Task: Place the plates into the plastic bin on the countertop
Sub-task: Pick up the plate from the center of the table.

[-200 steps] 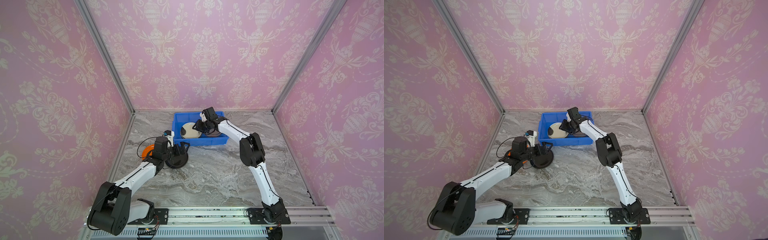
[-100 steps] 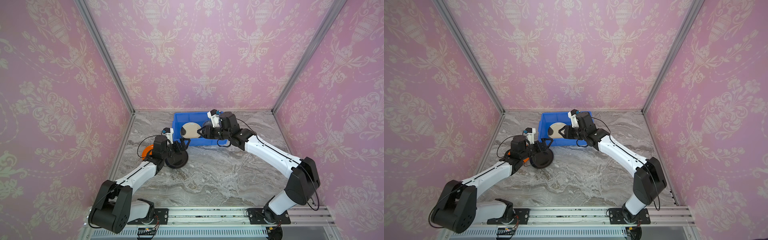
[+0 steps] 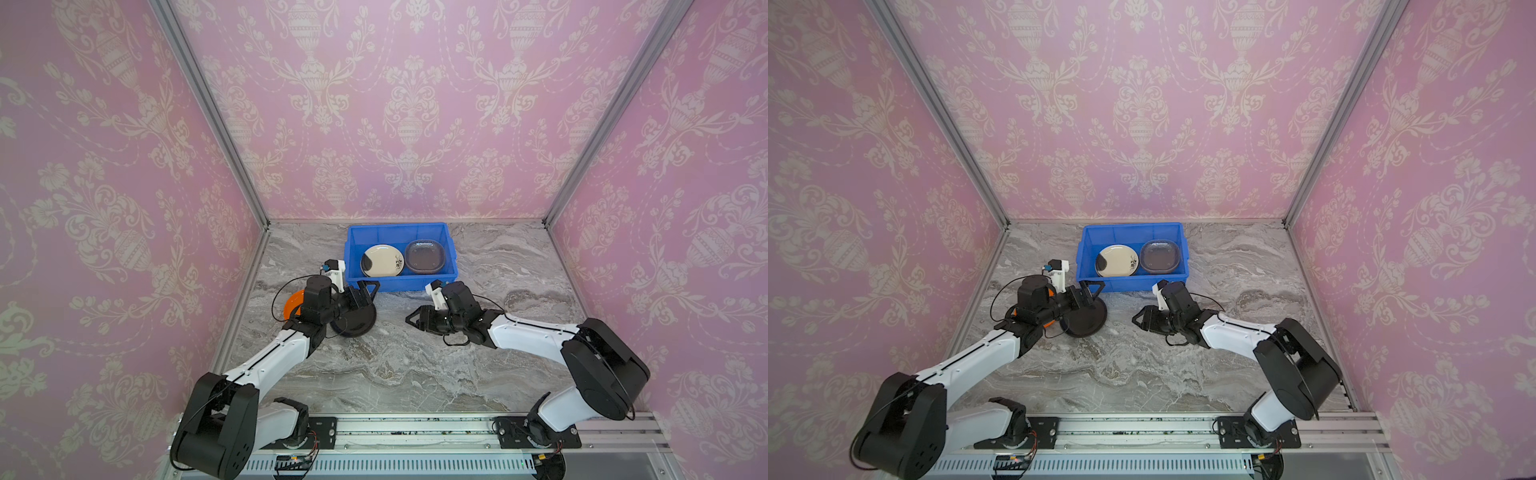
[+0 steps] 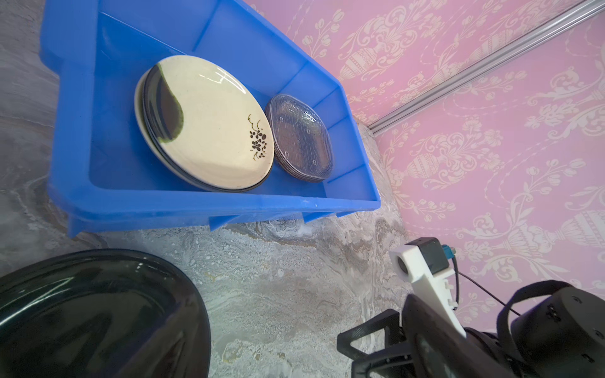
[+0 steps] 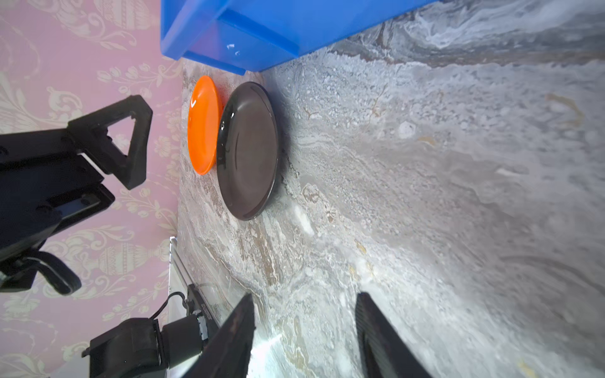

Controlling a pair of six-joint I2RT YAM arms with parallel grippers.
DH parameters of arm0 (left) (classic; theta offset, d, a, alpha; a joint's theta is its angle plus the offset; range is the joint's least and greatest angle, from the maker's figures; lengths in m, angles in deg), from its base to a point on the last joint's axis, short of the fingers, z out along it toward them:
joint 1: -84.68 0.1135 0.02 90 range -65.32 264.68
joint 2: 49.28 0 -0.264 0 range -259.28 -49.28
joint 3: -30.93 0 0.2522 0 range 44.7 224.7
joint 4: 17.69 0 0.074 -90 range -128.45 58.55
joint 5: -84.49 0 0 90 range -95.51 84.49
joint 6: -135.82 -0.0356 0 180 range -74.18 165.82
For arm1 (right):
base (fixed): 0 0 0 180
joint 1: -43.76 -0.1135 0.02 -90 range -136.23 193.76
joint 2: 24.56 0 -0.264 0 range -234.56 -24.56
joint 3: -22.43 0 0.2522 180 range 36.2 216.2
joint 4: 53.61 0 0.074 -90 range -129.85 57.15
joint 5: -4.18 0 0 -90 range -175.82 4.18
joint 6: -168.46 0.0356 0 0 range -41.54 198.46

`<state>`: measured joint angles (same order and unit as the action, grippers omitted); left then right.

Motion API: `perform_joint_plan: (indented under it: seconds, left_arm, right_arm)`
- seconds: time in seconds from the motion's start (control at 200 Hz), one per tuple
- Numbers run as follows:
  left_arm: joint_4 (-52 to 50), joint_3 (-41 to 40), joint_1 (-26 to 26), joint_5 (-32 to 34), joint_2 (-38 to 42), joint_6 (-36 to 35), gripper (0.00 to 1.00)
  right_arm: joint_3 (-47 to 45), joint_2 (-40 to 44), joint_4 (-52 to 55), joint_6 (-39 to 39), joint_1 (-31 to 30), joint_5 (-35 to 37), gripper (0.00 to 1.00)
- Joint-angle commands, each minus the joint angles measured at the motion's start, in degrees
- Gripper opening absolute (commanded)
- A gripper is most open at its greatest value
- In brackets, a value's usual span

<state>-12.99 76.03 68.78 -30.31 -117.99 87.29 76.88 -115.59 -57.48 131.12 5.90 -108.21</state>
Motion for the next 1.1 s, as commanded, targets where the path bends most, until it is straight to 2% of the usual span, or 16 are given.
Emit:
perform_joint_plan:
  seconds: [0.0, 0.14, 0.395, 1.091]
  left_arm:
    - [-3.8, -0.8, 0.4, 0.1, 3.3, -0.6, 0.99]
    - [-6.9, -1.0, 0.4, 0.8, 5.9, -1.9, 0.99]
    - [-6.1, -2.2, 0.6, 0.7, 6.6, -1.4, 0.99]
    - [-7.2, -3.8, 1.7, 0.8, 8.2, -2.1, 0.99]
  right_arm:
    - [-3.0, -5.2, -17.9, 9.8, -1.2, -1.4, 0.51]
    - [-2.8, -10.0, -22.6, 12.7, -1.2, -2.3, 0.48]
    - [1.1, -16.9, -25.6, 14.0, -1.7, -3.8, 0.44]
    - [16.5, -33.5, -23.6, 18.2, -5.2, -4.2, 0.39]
